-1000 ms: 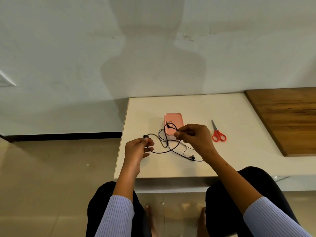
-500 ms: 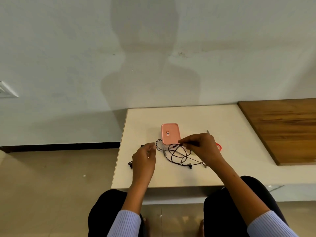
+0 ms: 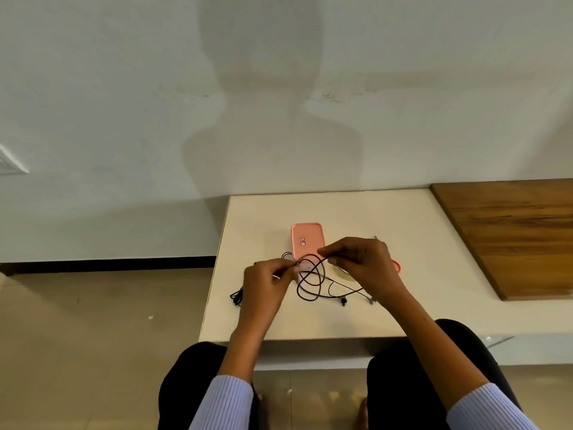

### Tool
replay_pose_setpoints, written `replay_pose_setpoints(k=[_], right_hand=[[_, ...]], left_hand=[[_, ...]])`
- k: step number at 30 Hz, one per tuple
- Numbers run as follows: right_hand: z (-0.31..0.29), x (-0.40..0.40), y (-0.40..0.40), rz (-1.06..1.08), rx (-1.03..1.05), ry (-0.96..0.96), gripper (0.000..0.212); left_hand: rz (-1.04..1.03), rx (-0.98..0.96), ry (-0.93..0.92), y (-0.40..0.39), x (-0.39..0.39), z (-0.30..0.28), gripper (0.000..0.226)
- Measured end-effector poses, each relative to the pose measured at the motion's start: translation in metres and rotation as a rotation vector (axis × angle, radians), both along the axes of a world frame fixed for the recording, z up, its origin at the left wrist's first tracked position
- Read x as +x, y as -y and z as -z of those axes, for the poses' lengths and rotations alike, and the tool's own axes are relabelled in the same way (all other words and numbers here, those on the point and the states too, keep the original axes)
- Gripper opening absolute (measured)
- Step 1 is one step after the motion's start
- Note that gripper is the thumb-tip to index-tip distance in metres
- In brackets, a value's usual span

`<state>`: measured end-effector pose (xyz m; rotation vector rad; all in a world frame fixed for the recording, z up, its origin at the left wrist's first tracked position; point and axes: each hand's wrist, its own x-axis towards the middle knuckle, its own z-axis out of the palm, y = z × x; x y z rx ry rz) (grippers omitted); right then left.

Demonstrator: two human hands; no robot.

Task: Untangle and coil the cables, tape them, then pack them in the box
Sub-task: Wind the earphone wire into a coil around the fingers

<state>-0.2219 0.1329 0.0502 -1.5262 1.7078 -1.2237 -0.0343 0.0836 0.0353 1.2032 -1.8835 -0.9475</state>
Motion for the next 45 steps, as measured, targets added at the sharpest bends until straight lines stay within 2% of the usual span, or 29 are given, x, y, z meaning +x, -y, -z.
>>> replay_pose_setpoints(k=[2, 5, 7, 9, 11, 14, 16, 20, 24, 29, 33, 38, 42, 45], right_hand=[[-0.001, -0.008, -0.003, 0.039, 0.009, -0.022, 0.022], [0.008, -0.017, -0.003, 0.142, 0.043, -0.166, 0.031], [0.013, -0.016, -0.003, 0.227, 0.036, -0.218, 0.042], [0.012, -0.008, -0.004, 0.245, -0.016, -0.181, 0.046], [0.007, 0.006, -0.003, 0.15, -0.059, -0.149, 0.044], [0.007, 0.029, 0.002, -0.086, -0.088, -0.209, 0.051], [0.016, 0.038, 0.006, -0.166, -0.099, -0.252, 0.047], [0.021, 0.042, 0.012, -0.088, -0.131, -0.189, 0.019], [0.024, 0.044, 0.018, -0.104, -0.235, -0.218, 0.021], [0.027, 0.048, 0.022, -0.105, -0.244, -0.149, 0.023], [0.033, 0.047, 0.024, -0.05, -0.087, -0.074, 0.024], [0.037, 0.049, 0.031, -0.009, 0.035, -0.095, 0.015], [0.031, 0.05, 0.044, -0.057, 0.09, -0.096, 0.022], [0.01, 0.047, 0.065, -0.045, 0.035, -0.031, 0.026]], left_hand=[[-0.124, 0.053, -0.068, 0.004, 0.008, -0.002, 0.012], [-0.243, 0.265, -0.294, 0.007, 0.018, -0.008, 0.011], [-0.259, 0.379, -0.388, 0.006, 0.022, -0.015, 0.008], [-0.225, 0.436, -0.391, 0.001, 0.024, -0.019, 0.009], [-0.174, 0.481, -0.383, -0.004, 0.021, -0.021, 0.01], [-0.09, 0.567, -0.381, -0.01, 0.015, -0.024, 0.011], [-0.028, 0.633, -0.394, -0.013, 0.013, -0.026, 0.014], [0.053, 0.759, -0.459, -0.014, 0.013, -0.028, 0.021], [0.087, 0.852, -0.459, -0.014, 0.008, -0.024, 0.028], [0.073, 0.855, -0.589, -0.011, 0.002, -0.021, 0.029], [0.057, 0.825, -0.751, -0.009, 0.002, -0.022, 0.02], [0.06, 0.793, -0.779, -0.005, 0.003, -0.022, 0.024], [0.068, 0.715, -0.826, 0.001, 0.0, -0.023, 0.027], [0.084, 0.676, -0.869, 0.006, 0.0, -0.026, 0.029]])
